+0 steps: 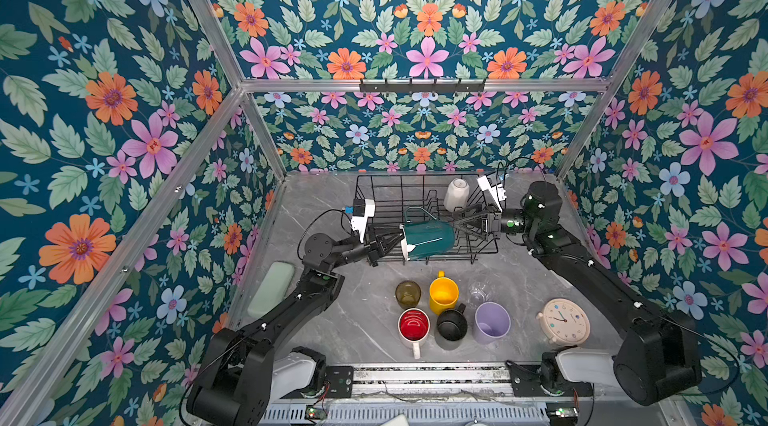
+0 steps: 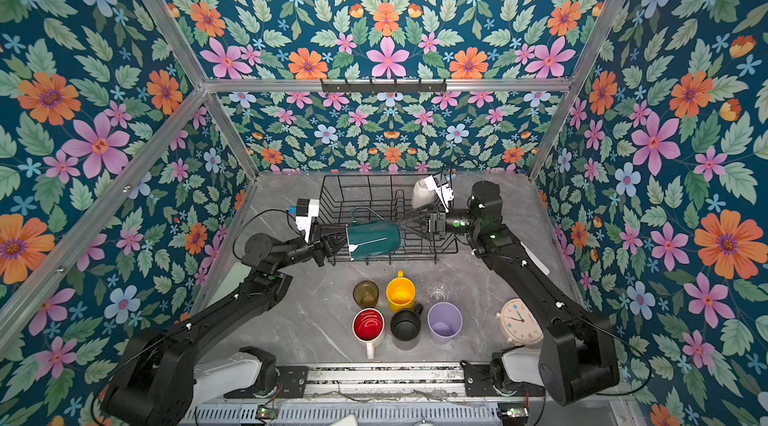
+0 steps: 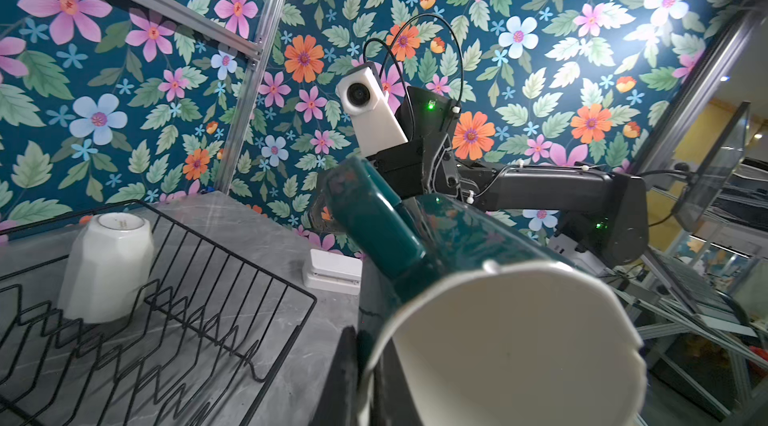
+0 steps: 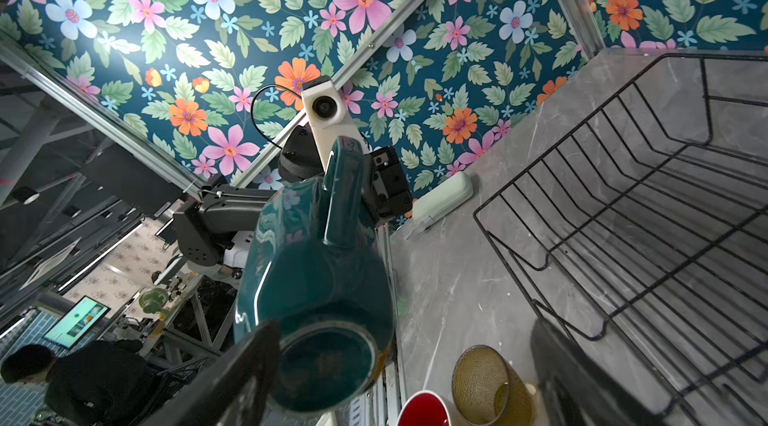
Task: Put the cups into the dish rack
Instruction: 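Lift the green mug with the left gripper and carry it over the rack, then bring the right gripper to the held green mug and close on its body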
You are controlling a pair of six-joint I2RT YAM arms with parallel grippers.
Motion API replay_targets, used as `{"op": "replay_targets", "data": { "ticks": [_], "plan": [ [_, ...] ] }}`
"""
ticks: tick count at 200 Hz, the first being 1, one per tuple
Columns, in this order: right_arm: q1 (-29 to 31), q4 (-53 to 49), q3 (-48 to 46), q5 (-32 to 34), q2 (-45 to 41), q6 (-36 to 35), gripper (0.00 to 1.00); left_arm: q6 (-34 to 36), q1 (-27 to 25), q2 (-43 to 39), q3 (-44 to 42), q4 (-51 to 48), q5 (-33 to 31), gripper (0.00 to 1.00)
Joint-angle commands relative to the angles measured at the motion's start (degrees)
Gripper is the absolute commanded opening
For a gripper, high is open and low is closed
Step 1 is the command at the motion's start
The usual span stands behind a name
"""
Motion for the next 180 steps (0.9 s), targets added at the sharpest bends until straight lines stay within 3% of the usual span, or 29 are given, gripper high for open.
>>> {"op": "replay_targets", "data": {
  "ticks": [1,90,180],
  "plan": [
    [0.11,3.76,-0.74,-2.23,-2.06,1.09,0.94,-3.04,0.10,0.28,0.58,8.75,1.29,0.00],
    [6.12,-1.87,0.76,-0.79,-3.93,-3.73,0.94,-3.52,0.11,0.90,0.11,10.00,1.39,0.00],
    [10.98,-0.81,1.39,1.24,-2.29,-3.23,0.94,-5.66,0.11,2.03,0.20,12.71,1.52,0.00]
  ]
}}
